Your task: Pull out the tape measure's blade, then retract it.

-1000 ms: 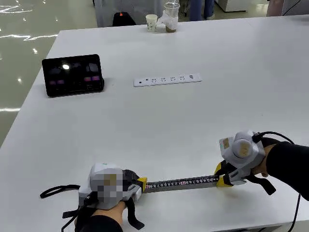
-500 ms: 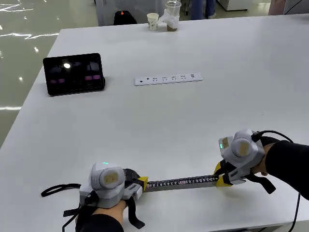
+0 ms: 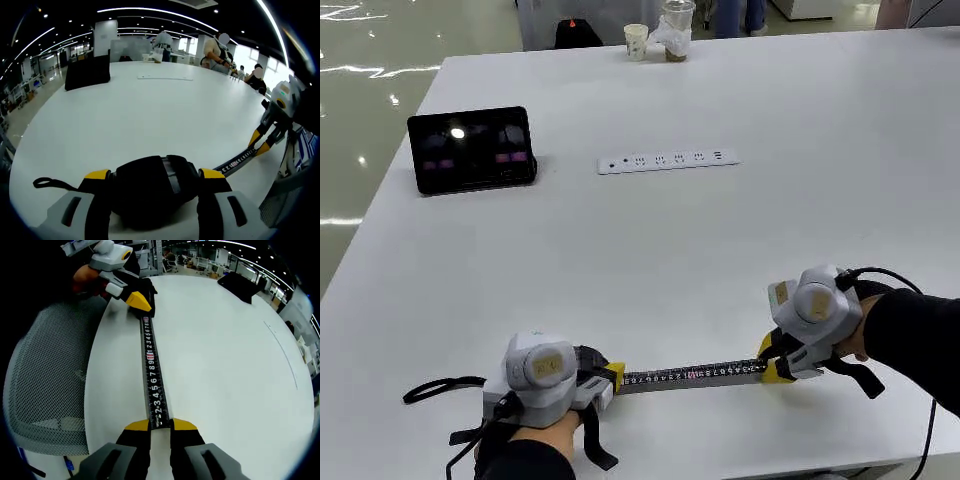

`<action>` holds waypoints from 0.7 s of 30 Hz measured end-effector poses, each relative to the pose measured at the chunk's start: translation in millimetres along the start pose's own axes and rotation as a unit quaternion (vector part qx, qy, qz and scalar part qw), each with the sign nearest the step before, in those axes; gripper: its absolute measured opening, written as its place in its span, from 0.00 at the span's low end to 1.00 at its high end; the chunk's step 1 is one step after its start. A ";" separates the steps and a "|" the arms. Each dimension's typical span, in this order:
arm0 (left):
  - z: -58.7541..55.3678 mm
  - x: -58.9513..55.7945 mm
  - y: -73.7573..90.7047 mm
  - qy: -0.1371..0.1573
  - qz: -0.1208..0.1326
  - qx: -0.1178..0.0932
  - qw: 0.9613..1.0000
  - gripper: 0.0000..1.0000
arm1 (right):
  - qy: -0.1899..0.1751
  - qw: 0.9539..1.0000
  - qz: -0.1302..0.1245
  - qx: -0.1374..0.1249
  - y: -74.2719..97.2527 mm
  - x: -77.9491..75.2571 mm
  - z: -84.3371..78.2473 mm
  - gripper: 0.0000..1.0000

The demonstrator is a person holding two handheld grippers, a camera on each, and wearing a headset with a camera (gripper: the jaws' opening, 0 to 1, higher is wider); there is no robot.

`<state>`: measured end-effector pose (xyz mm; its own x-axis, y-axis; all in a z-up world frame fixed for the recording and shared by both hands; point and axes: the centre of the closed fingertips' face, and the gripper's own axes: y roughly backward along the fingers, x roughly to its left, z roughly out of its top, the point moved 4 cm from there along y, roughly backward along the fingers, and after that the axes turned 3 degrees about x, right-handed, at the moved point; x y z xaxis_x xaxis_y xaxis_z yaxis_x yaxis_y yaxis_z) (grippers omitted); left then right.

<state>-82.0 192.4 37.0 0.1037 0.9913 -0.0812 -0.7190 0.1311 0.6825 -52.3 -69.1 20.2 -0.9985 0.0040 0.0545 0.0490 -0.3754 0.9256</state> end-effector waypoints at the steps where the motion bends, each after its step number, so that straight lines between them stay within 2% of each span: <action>1: 0.0 0.0 0.0 0.000 0.000 0.000 1.000 0.65 | 0.001 1.000 0.000 0.001 -0.3 -0.1 0.0 0.11; 21: 1.6 -0.7 0.5 -0.001 -0.002 0.002 1.000 0.65 | 0.005 1.000 0.006 0.001 -4.8 2.2 10.7 0.11</action>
<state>-81.4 191.8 38.6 0.1078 0.9907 -0.0834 -0.7153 0.1356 0.6856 -54.5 -57.4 19.9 -0.9981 -0.0090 0.0613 0.0602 -0.3736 0.9256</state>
